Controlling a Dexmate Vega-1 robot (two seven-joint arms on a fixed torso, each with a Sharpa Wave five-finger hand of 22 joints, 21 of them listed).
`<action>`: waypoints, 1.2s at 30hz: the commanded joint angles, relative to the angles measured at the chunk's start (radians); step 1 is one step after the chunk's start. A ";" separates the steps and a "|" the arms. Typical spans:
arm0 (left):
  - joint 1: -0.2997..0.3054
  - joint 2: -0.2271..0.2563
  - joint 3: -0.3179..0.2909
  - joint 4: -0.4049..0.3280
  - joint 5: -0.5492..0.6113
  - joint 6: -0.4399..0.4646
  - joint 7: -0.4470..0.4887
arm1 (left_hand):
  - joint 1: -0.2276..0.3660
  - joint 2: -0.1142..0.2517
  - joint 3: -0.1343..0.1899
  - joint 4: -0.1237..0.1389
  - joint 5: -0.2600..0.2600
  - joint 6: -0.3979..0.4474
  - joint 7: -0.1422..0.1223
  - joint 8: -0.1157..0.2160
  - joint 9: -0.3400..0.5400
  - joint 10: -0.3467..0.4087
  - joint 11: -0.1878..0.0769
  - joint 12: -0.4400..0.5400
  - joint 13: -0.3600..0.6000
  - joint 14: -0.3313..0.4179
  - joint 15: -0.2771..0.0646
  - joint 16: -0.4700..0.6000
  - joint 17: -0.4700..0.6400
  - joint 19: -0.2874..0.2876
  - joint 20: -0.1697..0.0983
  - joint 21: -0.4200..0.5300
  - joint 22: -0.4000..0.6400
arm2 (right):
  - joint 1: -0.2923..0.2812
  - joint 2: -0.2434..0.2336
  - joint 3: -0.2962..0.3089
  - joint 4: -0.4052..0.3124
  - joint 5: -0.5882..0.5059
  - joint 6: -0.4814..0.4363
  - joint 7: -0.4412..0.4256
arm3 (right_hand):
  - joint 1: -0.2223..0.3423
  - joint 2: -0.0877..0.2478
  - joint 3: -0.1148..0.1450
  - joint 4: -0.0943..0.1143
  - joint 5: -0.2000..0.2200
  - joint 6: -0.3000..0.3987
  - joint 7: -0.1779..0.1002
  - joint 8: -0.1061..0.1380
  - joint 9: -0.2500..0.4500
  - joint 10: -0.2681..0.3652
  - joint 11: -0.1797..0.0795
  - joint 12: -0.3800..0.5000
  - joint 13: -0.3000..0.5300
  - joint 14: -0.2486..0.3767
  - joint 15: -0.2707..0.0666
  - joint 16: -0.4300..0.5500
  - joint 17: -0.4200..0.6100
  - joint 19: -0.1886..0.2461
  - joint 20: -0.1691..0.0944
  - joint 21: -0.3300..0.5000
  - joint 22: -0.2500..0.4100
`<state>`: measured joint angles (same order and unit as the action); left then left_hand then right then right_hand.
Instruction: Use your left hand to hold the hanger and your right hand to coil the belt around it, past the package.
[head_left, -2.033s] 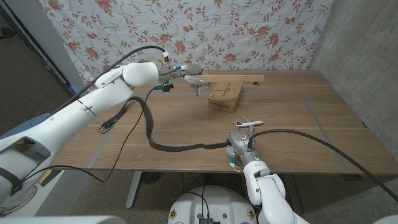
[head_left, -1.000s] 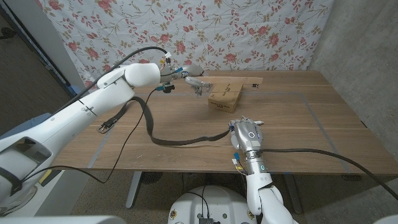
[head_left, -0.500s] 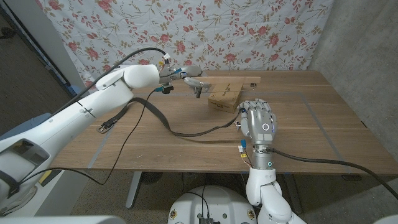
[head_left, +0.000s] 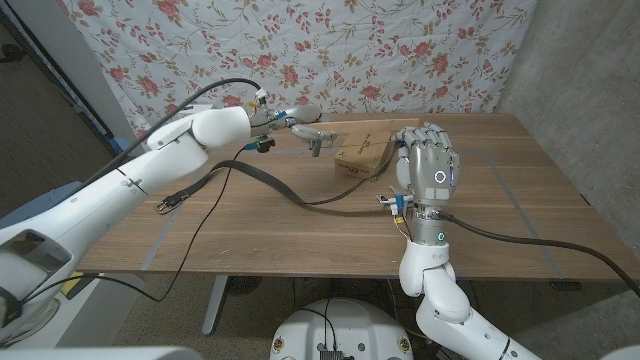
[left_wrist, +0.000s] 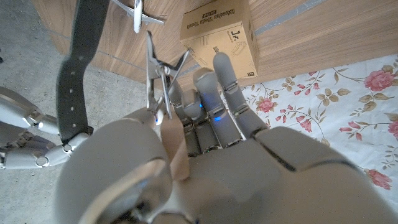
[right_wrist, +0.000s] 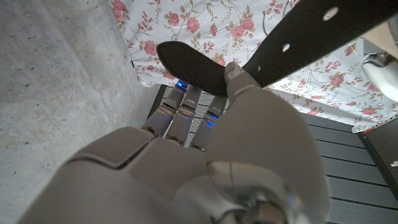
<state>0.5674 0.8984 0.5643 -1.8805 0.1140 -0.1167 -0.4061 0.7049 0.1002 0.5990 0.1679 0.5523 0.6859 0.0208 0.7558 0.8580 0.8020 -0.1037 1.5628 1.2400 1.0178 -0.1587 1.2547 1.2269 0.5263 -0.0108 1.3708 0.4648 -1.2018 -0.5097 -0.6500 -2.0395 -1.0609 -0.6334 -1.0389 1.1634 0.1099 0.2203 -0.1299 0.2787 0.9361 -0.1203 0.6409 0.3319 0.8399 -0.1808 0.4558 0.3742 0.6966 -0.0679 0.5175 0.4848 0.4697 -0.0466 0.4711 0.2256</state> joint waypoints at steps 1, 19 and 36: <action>0.107 0.058 -0.082 -0.007 -0.033 -0.162 0.088 | -0.003 -0.019 -0.006 -0.001 0.018 0.012 -0.010 -0.008 -0.013 -0.028 -0.013 0.003 0.001 -0.014 0.004 0.006 0.001 -0.018 0.005 -0.009 -0.005 | 0.127 0.034 0.031 0.050 0.060 0.080 -0.057 | 0.004 0.003 -0.008 0.000 0.005 0.001 -0.009 0.010 0.006 0.002 -0.003 0.005 0.007 0.009 -0.168 -0.005 0.005 -0.005 -0.066 0.006 0.005; 0.192 0.152 -0.159 -0.137 0.084 -0.191 0.074 | -0.019 -0.044 0.000 -0.001 0.081 0.044 -0.005 -0.020 -0.070 -0.054 0.006 0.001 -0.001 -0.068 0.026 0.009 -0.008 -0.038 0.014 -0.063 -0.071 | 0.270 0.093 0.018 0.128 0.142 0.153 -0.061 | 0.004 0.005 -0.025 0.008 0.013 -0.002 -0.008 0.014 0.011 0.007 0.000 0.004 0.019 0.017 -0.167 -0.018 0.014 -0.011 -0.067 0.019 0.005; 0.221 0.141 -0.182 -0.096 0.083 -0.308 0.099 | -0.017 -0.054 0.003 -0.004 0.108 0.048 -0.016 -0.014 -0.074 -0.053 0.002 0.002 -0.001 -0.073 0.027 0.014 -0.007 -0.042 0.012 -0.063 -0.078 | 0.409 0.115 0.016 0.163 0.195 0.182 0.016 | 0.014 0.003 -0.038 0.007 0.022 -0.004 -0.012 0.018 0.017 0.008 -0.002 0.001 0.028 0.021 -0.168 -0.032 0.020 -0.020 -0.071 0.030 0.005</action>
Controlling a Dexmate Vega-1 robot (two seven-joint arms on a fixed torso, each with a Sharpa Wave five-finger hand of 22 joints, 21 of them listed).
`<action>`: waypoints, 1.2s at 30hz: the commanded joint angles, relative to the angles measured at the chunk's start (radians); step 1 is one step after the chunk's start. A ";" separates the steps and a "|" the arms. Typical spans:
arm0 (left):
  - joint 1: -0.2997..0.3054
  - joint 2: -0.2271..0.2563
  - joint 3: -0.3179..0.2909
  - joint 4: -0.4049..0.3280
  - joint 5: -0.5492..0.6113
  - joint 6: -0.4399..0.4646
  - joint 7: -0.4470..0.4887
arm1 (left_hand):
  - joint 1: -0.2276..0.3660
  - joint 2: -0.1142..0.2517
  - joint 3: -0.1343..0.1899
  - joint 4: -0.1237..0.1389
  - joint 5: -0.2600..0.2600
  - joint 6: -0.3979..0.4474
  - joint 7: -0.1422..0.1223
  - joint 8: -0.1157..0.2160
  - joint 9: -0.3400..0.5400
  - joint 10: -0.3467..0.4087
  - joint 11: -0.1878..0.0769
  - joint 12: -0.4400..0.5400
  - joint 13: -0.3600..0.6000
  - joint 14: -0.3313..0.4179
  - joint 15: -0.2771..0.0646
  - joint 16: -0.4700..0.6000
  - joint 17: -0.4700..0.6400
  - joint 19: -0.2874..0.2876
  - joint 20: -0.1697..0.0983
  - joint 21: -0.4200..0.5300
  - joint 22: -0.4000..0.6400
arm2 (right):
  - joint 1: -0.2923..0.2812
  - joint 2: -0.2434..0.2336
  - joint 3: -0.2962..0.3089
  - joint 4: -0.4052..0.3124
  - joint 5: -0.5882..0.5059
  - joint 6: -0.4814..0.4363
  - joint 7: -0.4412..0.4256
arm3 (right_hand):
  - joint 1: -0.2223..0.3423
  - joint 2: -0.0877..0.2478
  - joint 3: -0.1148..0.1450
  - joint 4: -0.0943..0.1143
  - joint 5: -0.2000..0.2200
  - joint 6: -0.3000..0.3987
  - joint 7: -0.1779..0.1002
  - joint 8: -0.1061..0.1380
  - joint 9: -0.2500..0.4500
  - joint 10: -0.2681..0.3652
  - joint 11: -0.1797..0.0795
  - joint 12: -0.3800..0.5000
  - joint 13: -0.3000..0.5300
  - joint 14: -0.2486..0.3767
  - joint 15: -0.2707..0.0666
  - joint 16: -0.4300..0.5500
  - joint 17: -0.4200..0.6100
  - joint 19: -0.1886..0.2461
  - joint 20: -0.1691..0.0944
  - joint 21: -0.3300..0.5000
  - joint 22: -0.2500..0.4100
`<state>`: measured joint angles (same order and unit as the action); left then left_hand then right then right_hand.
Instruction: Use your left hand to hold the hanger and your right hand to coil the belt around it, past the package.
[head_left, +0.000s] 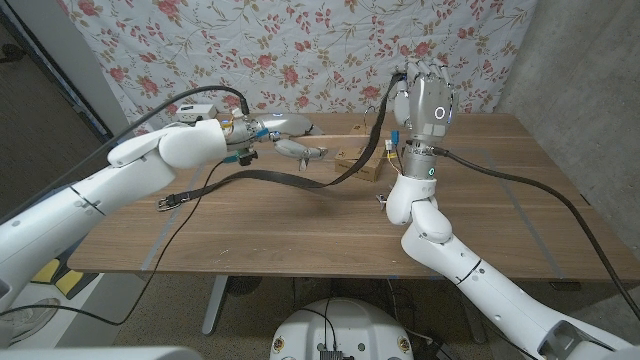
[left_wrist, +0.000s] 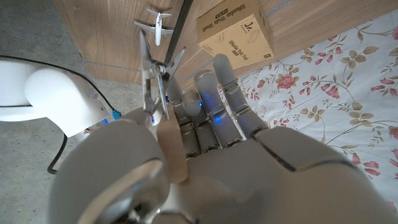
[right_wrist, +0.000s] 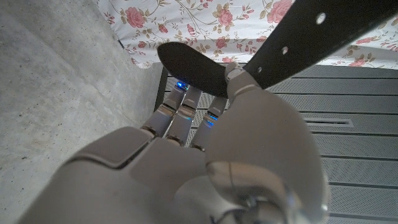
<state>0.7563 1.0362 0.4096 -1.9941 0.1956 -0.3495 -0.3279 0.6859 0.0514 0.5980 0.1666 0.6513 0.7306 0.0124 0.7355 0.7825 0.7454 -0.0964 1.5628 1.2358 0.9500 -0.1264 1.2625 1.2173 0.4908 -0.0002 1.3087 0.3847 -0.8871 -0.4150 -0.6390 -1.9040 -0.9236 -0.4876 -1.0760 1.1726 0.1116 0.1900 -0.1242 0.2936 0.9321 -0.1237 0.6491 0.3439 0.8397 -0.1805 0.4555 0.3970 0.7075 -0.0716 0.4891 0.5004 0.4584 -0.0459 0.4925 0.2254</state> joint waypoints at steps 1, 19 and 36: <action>0.035 0.003 -0.031 0.019 0.001 -0.083 0.024 | 0.002 -0.006 0.004 -0.003 0.011 0.005 -0.007 0.007 0.001 0.004 -0.005 0.002 0.003 -0.006 -0.002 0.007 0.003 -0.008 0.000 0.000 0.004 | 0.105 0.023 0.006 0.033 0.060 0.036 0.056 | 0.006 0.002 -0.008 0.001 0.008 0.001 -0.008 0.010 0.005 0.009 -0.004 0.001 0.006 0.011 -0.165 -0.005 0.005 -0.009 -0.072 0.009 0.005; 0.069 0.004 -0.072 0.036 -0.028 -0.129 0.033 | 0.005 -0.008 0.002 -0.004 0.028 0.009 -0.006 0.013 -0.003 0.006 -0.005 0.003 0.003 -0.009 -0.003 0.015 0.005 -0.012 -0.001 0.002 -0.006 | 0.319 -0.019 -0.027 0.104 -0.013 -0.096 0.288 | 0.015 -0.012 -0.032 0.001 0.027 0.015 -0.030 0.007 -0.002 0.016 -0.015 -0.004 0.013 0.010 -0.167 -0.026 0.011 -0.011 -0.083 0.025 0.004; 0.019 -0.025 -0.035 0.084 -0.064 -0.130 -0.024 | 0.006 -0.008 -0.002 -0.003 0.038 0.005 -0.004 0.018 -0.002 0.007 -0.008 0.003 0.004 -0.009 -0.002 0.020 0.005 -0.016 0.000 0.008 -0.013 | 0.507 -0.002 -0.054 0.251 -0.016 -0.242 0.386 | 0.016 -0.014 -0.050 0.006 0.045 0.019 -0.035 0.005 0.002 0.021 -0.016 -0.012 0.014 0.010 -0.167 -0.039 0.017 -0.018 -0.086 0.033 0.002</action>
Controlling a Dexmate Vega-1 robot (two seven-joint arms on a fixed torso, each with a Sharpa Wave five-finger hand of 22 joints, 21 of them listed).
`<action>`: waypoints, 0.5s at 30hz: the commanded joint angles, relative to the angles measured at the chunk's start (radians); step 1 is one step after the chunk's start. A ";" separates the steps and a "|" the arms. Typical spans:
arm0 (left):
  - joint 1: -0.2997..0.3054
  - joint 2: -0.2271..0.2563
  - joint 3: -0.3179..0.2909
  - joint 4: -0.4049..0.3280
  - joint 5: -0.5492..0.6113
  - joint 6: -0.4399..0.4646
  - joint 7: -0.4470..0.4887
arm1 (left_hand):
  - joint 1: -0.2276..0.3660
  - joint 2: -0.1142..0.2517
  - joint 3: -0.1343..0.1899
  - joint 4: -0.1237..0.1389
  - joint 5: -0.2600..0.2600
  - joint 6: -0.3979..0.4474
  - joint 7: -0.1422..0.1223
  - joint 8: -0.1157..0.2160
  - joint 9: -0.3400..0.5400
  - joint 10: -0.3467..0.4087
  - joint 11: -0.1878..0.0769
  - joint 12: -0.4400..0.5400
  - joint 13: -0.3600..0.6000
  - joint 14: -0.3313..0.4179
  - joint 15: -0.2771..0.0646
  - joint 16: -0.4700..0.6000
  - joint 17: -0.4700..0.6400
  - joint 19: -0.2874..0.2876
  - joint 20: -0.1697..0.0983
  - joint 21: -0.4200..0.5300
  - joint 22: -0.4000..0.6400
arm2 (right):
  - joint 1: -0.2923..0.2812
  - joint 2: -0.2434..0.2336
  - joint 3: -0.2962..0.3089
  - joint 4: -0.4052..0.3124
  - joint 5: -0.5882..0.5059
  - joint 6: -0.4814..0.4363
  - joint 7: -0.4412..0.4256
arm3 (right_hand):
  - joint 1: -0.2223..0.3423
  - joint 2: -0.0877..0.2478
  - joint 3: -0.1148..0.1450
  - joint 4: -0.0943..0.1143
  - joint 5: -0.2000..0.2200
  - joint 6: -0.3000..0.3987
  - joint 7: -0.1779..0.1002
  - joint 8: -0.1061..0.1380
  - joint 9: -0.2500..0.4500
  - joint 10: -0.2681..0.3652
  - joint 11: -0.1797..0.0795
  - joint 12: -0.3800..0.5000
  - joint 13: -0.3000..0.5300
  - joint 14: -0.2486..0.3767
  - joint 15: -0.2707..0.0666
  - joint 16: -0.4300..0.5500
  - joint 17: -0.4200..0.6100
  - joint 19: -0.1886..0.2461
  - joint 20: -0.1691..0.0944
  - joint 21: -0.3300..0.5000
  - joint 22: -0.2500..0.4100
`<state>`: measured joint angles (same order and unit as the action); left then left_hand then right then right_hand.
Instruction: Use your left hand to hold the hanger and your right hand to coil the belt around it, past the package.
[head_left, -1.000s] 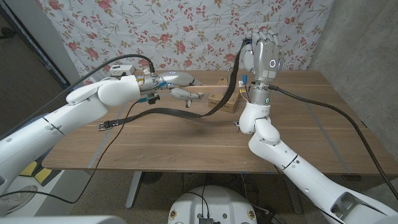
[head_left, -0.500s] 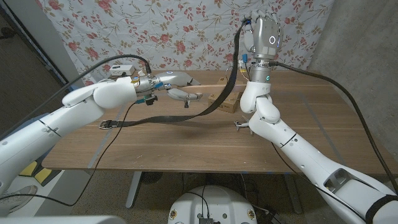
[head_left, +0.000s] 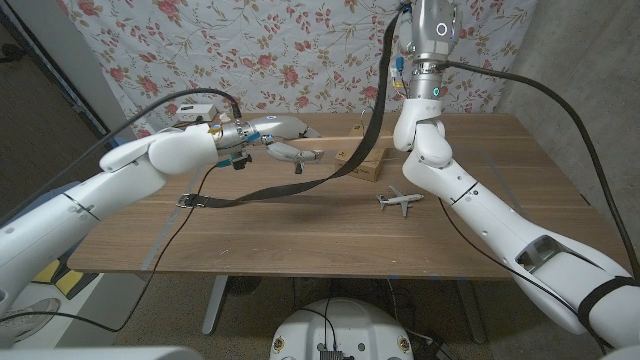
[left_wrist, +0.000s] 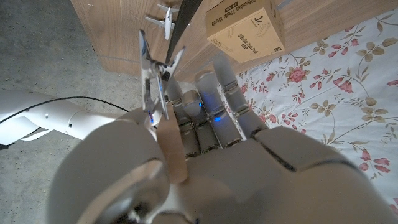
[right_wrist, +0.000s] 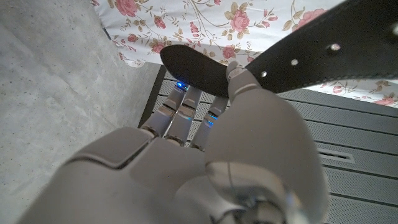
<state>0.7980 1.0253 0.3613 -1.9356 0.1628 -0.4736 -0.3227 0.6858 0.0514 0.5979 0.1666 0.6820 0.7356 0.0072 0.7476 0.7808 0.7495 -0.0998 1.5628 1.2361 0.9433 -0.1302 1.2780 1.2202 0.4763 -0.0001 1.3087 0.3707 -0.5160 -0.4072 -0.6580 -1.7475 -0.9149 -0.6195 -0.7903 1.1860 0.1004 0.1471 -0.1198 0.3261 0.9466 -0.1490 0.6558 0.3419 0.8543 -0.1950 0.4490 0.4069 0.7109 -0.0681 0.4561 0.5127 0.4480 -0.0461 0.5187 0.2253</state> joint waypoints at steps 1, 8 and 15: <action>-0.021 -0.013 0.010 0.026 -0.035 -0.007 -0.027 | 0.006 -0.008 -0.002 -0.003 0.007 0.002 0.004 0.006 -0.003 0.003 -0.005 0.003 0.003 -0.003 0.001 0.005 0.002 -0.002 0.000 0.008 0.001 | 0.145 -0.014 -0.041 0.103 -0.030 -0.120 0.109 | 0.003 -0.003 -0.009 0.002 0.013 0.002 -0.011 -0.003 0.004 0.006 -0.002 -0.007 0.003 0.007 -0.171 -0.007 0.005 -0.008 -0.086 0.008 0.002; -0.004 -0.009 -0.016 0.019 -0.070 -0.032 -0.009 | 0.007 -0.008 -0.004 -0.003 0.011 0.003 0.001 0.008 -0.003 0.004 -0.004 0.003 0.003 -0.004 0.002 0.009 0.003 -0.003 0.000 0.011 -0.001 | 0.181 -0.040 -0.072 0.157 -0.026 -0.176 0.187 | 0.003 -0.008 -0.017 0.003 0.019 0.006 -0.016 -0.006 0.002 0.008 -0.003 -0.012 0.000 0.004 -0.171 -0.013 0.006 -0.008 -0.087 0.011 0.001; 0.005 -0.005 -0.030 0.033 -0.228 -0.060 -0.050 | 0.007 -0.007 -0.006 -0.003 0.015 -0.001 -0.003 0.009 -0.004 0.006 -0.003 0.003 0.003 -0.009 -0.001 0.012 0.003 -0.006 -0.001 0.013 -0.004 | 0.210 -0.098 -0.142 0.175 -0.064 -0.240 0.341 | -0.006 -0.036 -0.060 0.009 0.043 0.020 -0.015 -0.014 -0.009 0.022 -0.006 -0.033 -0.016 -0.003 -0.170 -0.030 0.016 -0.014 -0.087 0.025 0.000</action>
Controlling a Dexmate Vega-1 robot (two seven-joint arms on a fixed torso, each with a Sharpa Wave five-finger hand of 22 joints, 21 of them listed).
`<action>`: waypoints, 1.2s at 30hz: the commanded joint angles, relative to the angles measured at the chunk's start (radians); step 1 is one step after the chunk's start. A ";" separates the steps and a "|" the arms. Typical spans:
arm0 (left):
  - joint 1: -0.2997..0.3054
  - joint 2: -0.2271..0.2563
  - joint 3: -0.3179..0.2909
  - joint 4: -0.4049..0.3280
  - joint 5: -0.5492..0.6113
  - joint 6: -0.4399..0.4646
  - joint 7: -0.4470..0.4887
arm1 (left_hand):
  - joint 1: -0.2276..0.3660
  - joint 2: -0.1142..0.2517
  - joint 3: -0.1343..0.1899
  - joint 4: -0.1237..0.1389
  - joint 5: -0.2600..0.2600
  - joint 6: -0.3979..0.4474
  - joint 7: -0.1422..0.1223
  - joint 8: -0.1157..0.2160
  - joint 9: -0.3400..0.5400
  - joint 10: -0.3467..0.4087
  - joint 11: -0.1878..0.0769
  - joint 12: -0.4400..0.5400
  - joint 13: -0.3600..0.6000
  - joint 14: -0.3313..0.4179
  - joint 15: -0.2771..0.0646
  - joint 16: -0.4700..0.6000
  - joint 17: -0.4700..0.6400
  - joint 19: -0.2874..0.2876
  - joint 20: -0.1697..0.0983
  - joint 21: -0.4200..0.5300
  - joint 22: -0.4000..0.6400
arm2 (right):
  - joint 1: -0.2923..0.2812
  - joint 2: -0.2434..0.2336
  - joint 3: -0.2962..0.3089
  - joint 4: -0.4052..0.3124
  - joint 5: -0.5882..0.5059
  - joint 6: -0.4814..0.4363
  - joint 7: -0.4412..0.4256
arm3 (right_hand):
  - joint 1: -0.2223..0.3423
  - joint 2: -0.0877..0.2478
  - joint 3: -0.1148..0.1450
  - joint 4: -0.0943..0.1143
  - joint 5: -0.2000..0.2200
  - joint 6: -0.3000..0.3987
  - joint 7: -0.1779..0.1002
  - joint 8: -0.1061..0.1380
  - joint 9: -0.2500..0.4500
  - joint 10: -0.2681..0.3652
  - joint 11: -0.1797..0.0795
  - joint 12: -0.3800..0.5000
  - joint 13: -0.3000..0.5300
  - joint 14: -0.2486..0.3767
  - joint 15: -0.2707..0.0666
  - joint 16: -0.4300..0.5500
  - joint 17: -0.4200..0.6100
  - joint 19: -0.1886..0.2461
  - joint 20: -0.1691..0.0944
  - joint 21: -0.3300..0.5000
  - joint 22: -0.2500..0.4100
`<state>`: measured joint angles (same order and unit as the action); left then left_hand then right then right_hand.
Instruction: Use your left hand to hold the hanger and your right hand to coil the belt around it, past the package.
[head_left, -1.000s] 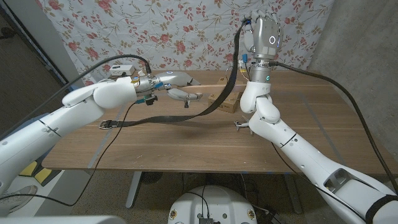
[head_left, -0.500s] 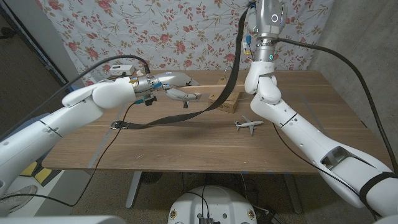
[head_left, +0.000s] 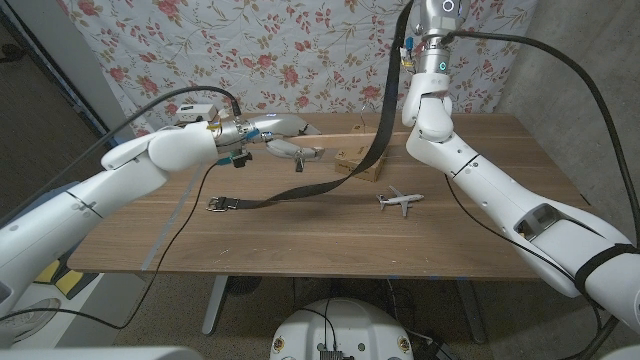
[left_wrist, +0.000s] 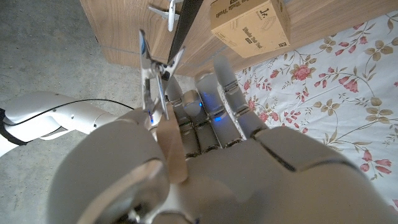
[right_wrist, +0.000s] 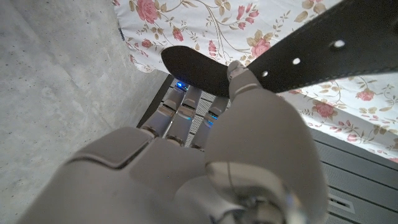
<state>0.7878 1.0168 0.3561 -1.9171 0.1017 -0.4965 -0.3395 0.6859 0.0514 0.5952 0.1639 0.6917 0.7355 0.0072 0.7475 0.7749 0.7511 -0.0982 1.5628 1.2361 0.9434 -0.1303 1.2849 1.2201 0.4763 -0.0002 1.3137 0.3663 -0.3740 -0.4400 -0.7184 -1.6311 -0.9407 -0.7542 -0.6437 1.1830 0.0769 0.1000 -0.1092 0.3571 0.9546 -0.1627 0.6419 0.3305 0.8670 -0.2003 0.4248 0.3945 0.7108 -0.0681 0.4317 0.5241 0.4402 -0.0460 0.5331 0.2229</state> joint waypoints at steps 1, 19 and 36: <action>0.019 0.005 -0.029 0.016 -0.193 -0.041 -0.039 | 0.007 -0.007 -0.003 0.000 0.006 -0.002 0.001 0.008 0.000 0.005 -0.004 0.003 0.003 -0.006 0.000 0.005 0.001 -0.007 -0.001 0.008 0.001 | 0.071 -0.077 -0.092 0.062 -0.048 -0.111 0.213 | -0.003 -0.013 -0.014 -0.001 0.013 0.013 -0.002 0.000 0.003 0.009 -0.001 -0.010 -0.004 -0.004 -0.170 -0.007 0.005 -0.006 -0.087 0.011 0.002; 0.021 0.086 -0.029 -0.097 -0.209 0.207 -0.106 | 0.012 -0.004 -0.009 -0.002 0.010 0.003 0.011 0.017 0.001 0.007 0.001 0.004 0.004 -0.004 0.005 0.012 0.002 -0.012 0.005 0.016 -0.009 | 0.053 -0.173 -0.106 0.050 -0.126 -0.213 0.336 | -0.001 -0.013 -0.026 0.001 0.022 0.013 -0.007 0.000 0.001 0.009 -0.002 -0.022 -0.013 -0.014 -0.170 -0.016 0.007 -0.008 -0.085 0.016 0.002; 0.086 -0.025 -0.115 0.034 -0.270 -0.117 0.026 | 0.015 -0.003 -0.018 -0.002 0.010 -0.001 0.004 0.022 0.001 0.005 -0.002 0.003 0.004 -0.007 0.002 0.015 0.001 -0.015 0.000 0.025 -0.020 | 0.043 -0.093 -0.075 0.164 0.012 -0.185 0.202 | 0.000 -0.009 -0.034 0.003 0.030 0.011 -0.009 -0.002 -0.003 0.015 -0.003 -0.026 -0.016 -0.013 -0.170 -0.018 0.010 -0.006 -0.082 0.021 0.002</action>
<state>0.8469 1.0700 0.2807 -1.9599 -0.1607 -0.3865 -0.4149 0.6933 0.0502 0.5826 0.1598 0.6964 0.7356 0.0183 0.7620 0.7733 0.7517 -0.0978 1.5628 1.2385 0.9397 -0.1266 1.2926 1.2174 0.4638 0.0052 1.3320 0.3430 -0.3412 -0.5853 -0.7982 -1.5522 -1.0002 -0.9637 -0.3648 1.1779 0.0686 0.0741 -0.1022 0.3784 0.9613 -0.1663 0.6398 0.3263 0.8687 -0.2020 0.3987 0.3753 0.7016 -0.0699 0.4138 0.5310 0.4370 -0.0493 0.5485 0.2229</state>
